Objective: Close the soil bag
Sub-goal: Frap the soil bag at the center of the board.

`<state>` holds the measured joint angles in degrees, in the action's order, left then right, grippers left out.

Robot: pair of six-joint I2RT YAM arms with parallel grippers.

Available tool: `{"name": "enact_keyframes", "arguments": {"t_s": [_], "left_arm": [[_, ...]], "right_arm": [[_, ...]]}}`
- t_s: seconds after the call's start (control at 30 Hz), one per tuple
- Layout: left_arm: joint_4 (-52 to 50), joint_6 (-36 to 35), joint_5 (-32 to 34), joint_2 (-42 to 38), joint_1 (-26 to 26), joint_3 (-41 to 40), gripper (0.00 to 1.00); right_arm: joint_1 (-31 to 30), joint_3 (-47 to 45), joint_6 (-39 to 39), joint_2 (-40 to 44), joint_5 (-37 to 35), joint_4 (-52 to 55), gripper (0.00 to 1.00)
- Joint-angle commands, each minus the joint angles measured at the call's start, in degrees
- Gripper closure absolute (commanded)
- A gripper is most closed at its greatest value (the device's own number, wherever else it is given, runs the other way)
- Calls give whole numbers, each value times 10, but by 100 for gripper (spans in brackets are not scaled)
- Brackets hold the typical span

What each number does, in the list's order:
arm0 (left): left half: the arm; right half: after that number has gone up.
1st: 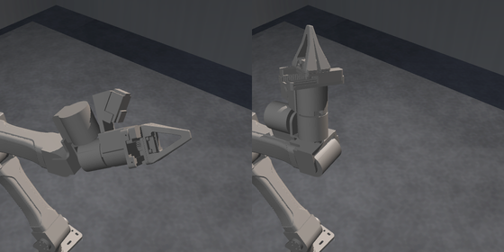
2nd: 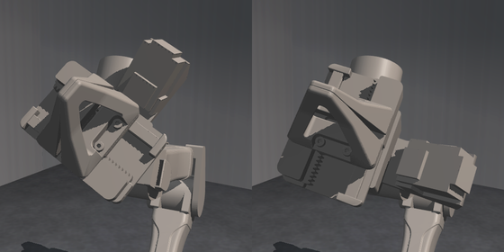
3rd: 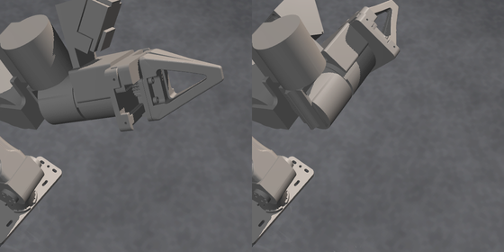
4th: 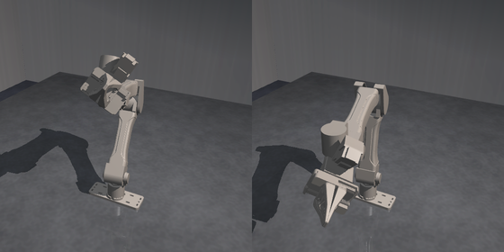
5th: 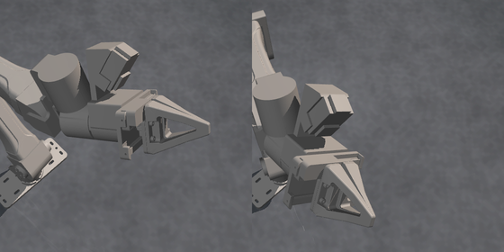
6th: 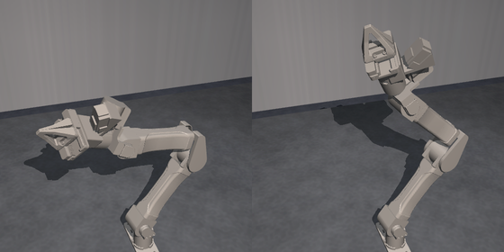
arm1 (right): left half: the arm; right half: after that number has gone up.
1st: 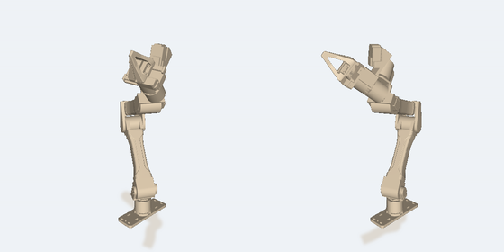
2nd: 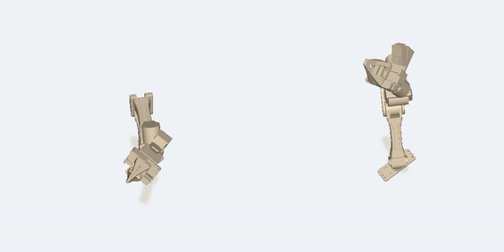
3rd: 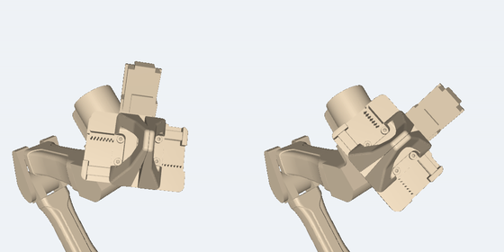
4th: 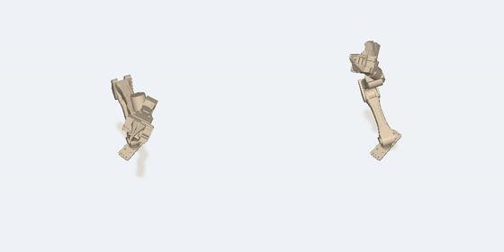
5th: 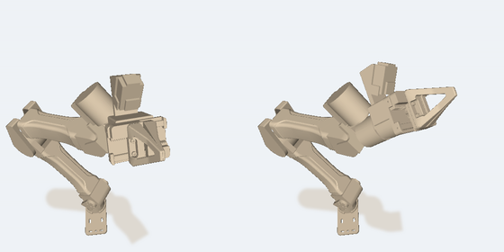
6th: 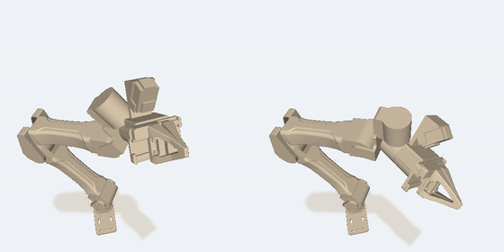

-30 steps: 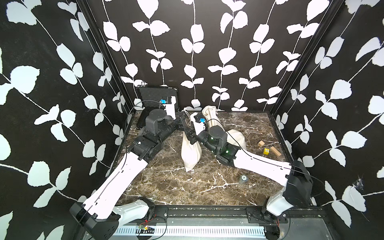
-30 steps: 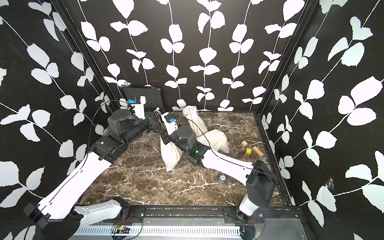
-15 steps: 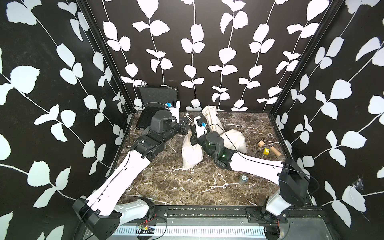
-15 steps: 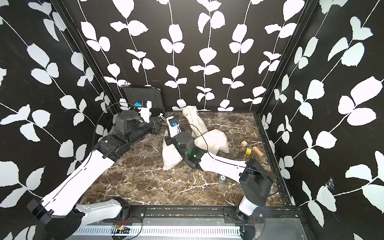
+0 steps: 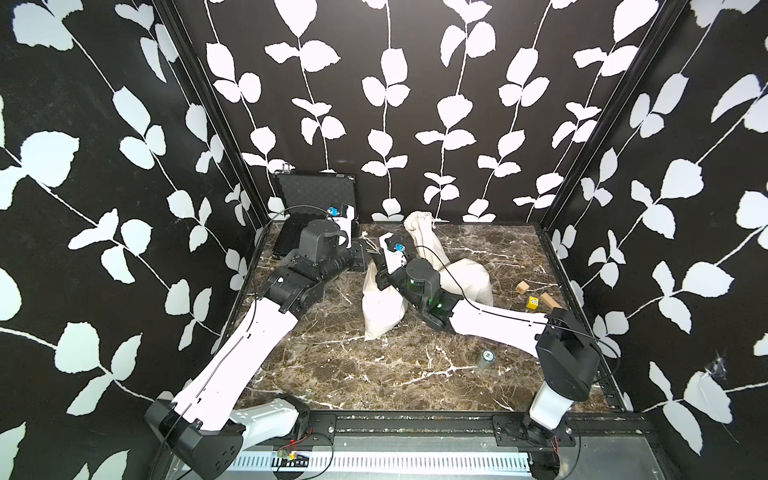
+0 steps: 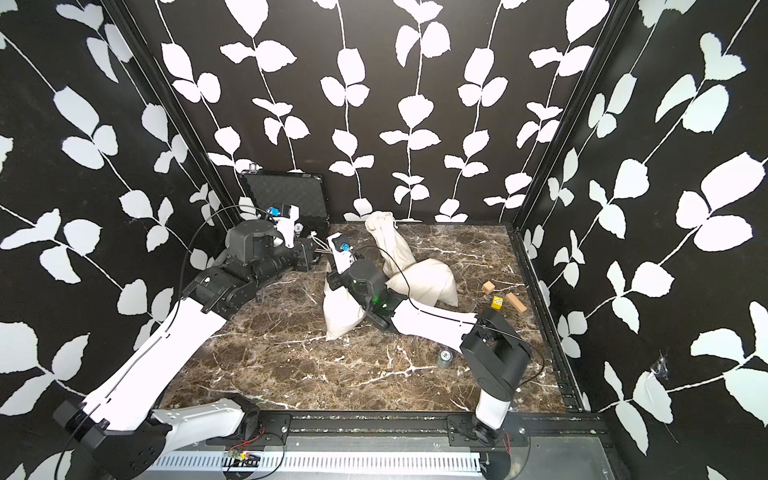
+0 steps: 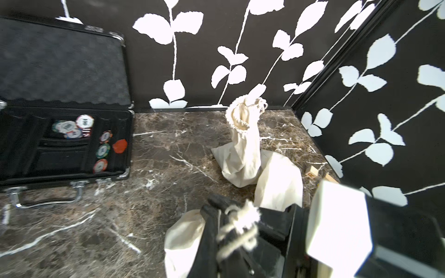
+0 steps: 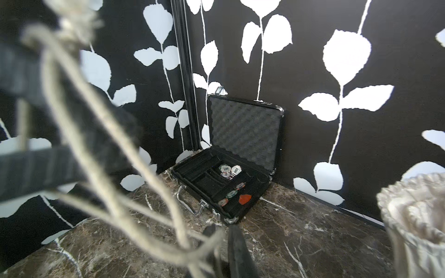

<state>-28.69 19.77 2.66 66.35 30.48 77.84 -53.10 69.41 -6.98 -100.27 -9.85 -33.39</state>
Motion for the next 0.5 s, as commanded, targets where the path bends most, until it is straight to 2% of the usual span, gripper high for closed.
{"name": "enact_keyframes", "arguments": {"t_s": [0.0, 0.23, 0.37, 0.47], "left_arm": [[87, -22, 85, -133, -19, 25, 100], [94, 2, 98, -171, -24, -68, 100], [92, 20, 94, -189, -57, -91, 100], [92, 41, 65, -199, -91, -107, 100]], "right_arm": [[69, -26, 10, -61, -95, 238, 86], [80, 47, 80, -91, -46, 294, 82], [88, 98, 106, -120, -34, 325, 82], [99, 106, 108, -130, -32, 330, 82]]}}
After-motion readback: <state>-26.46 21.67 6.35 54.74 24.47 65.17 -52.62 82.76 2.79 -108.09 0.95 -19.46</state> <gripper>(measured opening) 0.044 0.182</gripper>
